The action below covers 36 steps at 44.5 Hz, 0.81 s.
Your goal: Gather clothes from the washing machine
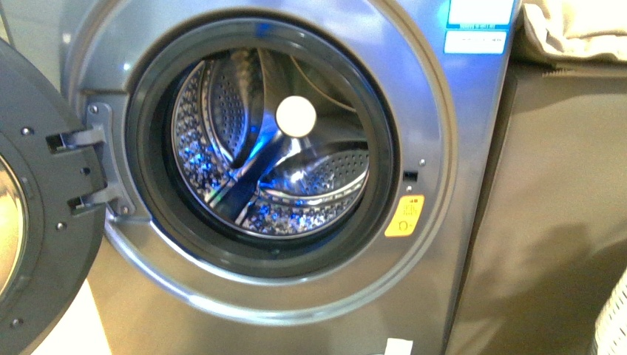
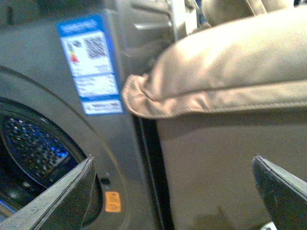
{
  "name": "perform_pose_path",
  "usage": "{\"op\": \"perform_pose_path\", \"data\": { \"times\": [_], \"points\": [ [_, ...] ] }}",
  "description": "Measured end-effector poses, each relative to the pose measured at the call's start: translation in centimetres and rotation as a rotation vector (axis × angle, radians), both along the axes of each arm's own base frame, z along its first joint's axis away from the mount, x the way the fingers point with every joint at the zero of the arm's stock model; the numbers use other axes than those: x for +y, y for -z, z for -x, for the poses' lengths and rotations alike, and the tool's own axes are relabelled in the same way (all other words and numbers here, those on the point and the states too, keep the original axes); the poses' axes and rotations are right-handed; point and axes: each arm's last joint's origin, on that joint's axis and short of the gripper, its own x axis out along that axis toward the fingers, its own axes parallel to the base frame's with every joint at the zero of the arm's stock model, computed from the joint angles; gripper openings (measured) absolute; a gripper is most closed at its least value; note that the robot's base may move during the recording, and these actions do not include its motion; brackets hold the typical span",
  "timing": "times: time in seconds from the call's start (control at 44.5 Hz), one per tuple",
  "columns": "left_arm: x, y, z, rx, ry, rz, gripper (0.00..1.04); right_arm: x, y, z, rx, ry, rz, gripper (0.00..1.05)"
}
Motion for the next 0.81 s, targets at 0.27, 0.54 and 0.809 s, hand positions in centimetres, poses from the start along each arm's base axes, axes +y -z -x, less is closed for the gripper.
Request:
{"op": "perform_pose_path", "data": {
  "times": [0.27,0.54,0.809],
  "points": [
    [4.4,6.6,2.2,0.4,-0.691,-0.025,0.61,3.3,1.4,4.8,0.094,0.191,0.093,0.7],
    [10.2,19.6,5.9,0.418,-0.727,-0.027,0.07,4.8,6.4,7.1,0.123,0.181,0.131,0.16],
    [13.0,28.0,8.2,0.447,-0.737,-0.043,0.04,4.9,9.2,8.8,0.124,0.186,0.134,0.02]
  ]
}}
